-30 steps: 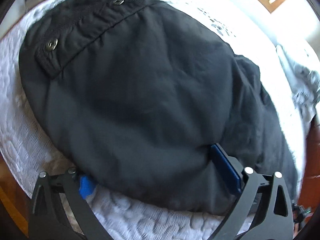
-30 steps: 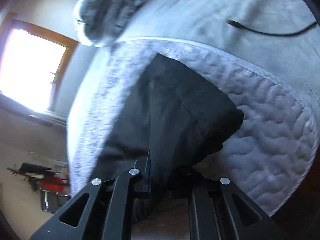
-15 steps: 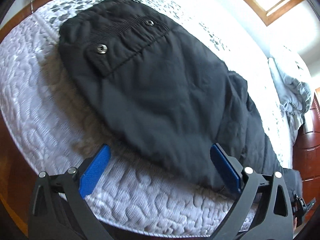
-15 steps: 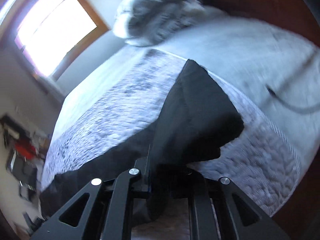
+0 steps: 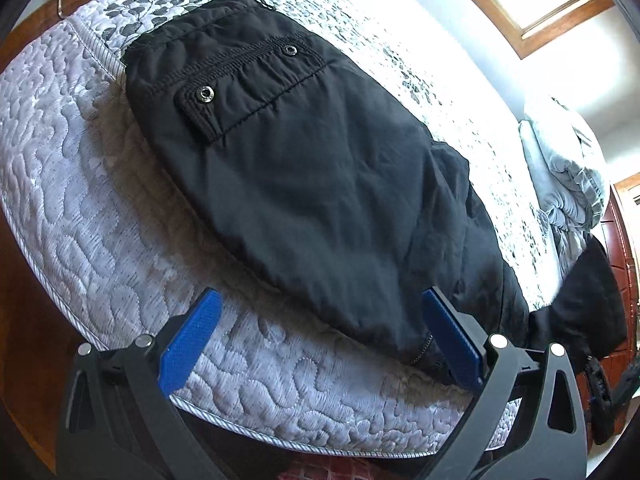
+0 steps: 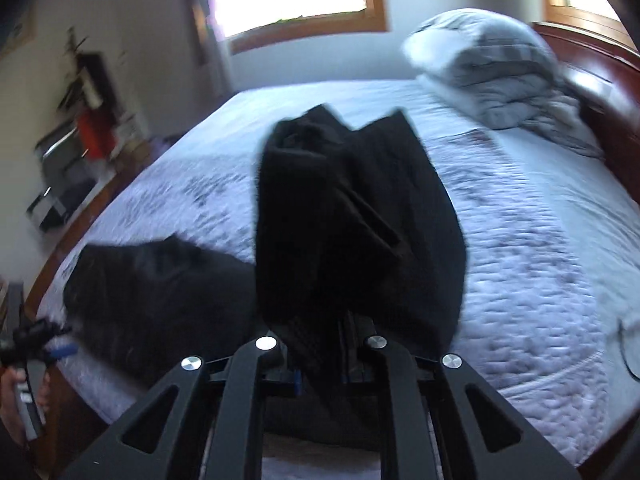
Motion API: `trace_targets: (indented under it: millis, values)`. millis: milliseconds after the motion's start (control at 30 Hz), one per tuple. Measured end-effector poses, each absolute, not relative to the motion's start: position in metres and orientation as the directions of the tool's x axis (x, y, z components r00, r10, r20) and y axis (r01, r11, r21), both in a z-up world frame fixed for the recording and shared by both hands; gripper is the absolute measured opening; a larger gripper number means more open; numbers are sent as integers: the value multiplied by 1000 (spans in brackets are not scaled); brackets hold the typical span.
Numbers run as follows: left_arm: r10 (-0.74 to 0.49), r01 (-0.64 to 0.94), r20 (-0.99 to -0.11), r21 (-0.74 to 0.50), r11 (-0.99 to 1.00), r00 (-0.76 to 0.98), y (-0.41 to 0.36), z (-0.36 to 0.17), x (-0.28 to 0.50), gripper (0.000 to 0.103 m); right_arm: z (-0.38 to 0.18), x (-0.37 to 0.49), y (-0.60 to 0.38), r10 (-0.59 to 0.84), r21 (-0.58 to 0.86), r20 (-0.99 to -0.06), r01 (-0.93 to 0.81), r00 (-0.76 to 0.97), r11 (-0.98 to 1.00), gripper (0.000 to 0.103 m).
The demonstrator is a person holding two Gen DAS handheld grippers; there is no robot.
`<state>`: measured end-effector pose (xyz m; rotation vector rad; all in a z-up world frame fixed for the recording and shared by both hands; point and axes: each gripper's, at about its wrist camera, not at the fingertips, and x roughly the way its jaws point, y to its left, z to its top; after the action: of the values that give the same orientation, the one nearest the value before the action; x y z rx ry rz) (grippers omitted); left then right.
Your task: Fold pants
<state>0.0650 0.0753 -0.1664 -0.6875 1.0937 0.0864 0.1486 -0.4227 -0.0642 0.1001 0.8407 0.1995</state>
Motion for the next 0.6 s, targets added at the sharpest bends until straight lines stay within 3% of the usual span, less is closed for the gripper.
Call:
trace_targets:
  millis: [167,500,533,567,600]
  values:
    - [-272,-402,-841,-477,782,468,75,-172,61,100,-96,154,-365,240,134,-787,-222,569,966,13]
    - [-280,-424,-843,-485,765,459,79,-180,56,100,-130,134,-295,129,-99,-818,-358,561,928,14]
    - [-280,-425,-844,-484,765,457,79,-181,56,100,-135,134,-294,138,-86,-826,-365,546,927,16]
    - [-282,-426,-845,-484,765,454,78,-182,57,100,-138,134,-294,152,-69,-833,-373,532,925,25]
    - [-287,-426,-845,-486,763,450,77,-184,58,100,-140,134,-294,175,-45,-840,-387,514,921,42]
